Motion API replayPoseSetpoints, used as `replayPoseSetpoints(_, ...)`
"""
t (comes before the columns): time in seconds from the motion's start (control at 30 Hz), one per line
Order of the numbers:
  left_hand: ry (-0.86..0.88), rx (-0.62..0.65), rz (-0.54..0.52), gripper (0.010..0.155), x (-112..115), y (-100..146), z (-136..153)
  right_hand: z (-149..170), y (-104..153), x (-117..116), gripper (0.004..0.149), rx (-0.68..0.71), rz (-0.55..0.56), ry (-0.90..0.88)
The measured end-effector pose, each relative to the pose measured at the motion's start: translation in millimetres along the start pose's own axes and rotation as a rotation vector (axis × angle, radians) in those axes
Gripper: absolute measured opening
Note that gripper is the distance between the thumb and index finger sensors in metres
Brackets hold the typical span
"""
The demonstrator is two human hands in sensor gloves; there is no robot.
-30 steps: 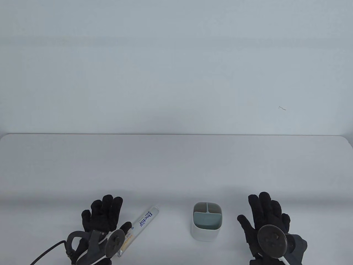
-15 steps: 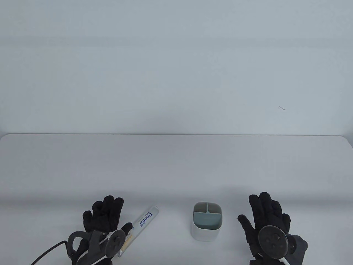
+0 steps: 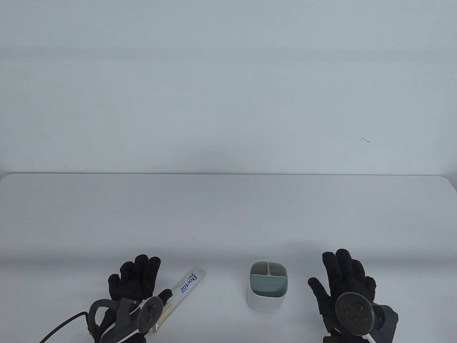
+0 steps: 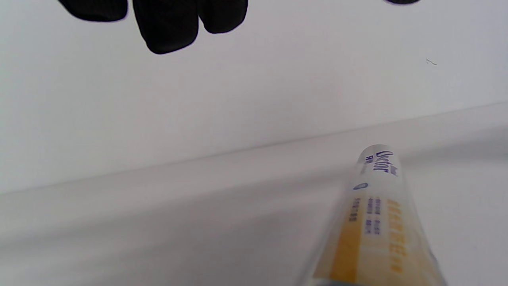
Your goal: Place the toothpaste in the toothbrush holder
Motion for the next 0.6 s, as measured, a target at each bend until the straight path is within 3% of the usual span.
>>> replayPoseSetpoints(0.6,0.037,0.012,0.1,0.081,20.0,-2.7,-6.6,0.3,0.2,-0.5,0.068,0.002,-0.002,-0.012)
Point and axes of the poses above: the tracker on the back of each hand, its own z axis roughly to the little-finger side, its own y axis roughly from the fingertips to the wrist, x = y × z, the point moved 5 cm from there along -y, roughly from the wrist to the fingertips, and after that the axes turned 3 degrees about -z, right-handed, at the moved point
